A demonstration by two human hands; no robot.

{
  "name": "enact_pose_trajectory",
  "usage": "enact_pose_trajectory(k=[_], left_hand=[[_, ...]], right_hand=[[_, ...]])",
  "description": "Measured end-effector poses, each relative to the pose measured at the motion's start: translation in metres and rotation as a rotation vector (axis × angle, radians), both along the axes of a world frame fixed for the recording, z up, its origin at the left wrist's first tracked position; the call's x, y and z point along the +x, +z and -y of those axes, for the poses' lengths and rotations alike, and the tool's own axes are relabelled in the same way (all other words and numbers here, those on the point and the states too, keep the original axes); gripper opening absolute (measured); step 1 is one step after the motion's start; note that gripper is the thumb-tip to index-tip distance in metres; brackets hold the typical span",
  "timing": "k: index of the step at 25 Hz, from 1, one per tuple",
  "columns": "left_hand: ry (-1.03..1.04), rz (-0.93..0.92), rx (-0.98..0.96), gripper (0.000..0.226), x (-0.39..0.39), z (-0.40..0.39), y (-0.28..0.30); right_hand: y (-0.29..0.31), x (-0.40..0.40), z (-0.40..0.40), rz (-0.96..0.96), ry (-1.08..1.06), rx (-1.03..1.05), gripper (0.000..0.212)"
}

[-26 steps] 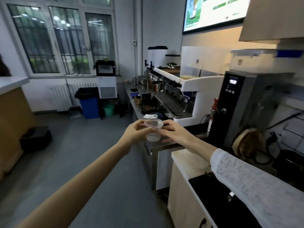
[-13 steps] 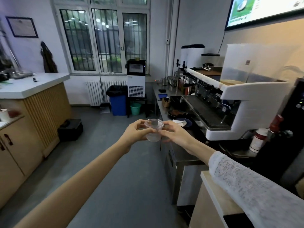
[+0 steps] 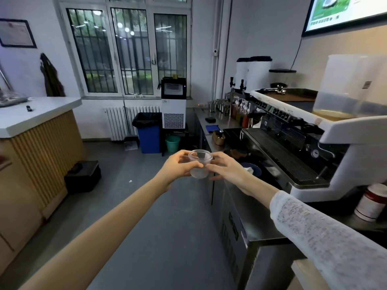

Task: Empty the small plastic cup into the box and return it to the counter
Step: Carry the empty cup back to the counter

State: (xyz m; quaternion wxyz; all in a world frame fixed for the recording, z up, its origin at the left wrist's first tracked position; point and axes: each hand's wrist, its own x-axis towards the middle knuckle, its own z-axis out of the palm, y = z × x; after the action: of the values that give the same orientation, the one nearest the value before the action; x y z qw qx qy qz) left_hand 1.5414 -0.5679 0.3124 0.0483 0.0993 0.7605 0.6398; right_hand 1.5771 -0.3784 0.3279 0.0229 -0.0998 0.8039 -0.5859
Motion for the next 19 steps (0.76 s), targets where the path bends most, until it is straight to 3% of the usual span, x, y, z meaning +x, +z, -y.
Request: enact_pose_trajectory(k=[4,9,19], left_hand=[[-0.012,0.023,0.011,0.050,-0.074,0.010,-0.008],[0.012,0.030,0.044,0.050,-0.109,0.012,-0.018],[0.148,0.010,0.036,0.051,-0.278,0.023,-0.014]], right_hand=[[-0.005,-0.072,0.011,0.028,-0.011,0.007,0.033],[-0.012,-0.115,0.014,0.024,0.015,0.047,0.035],[-0.016,-0.315,0.029,0.014,0.103,0.008,0.035]])
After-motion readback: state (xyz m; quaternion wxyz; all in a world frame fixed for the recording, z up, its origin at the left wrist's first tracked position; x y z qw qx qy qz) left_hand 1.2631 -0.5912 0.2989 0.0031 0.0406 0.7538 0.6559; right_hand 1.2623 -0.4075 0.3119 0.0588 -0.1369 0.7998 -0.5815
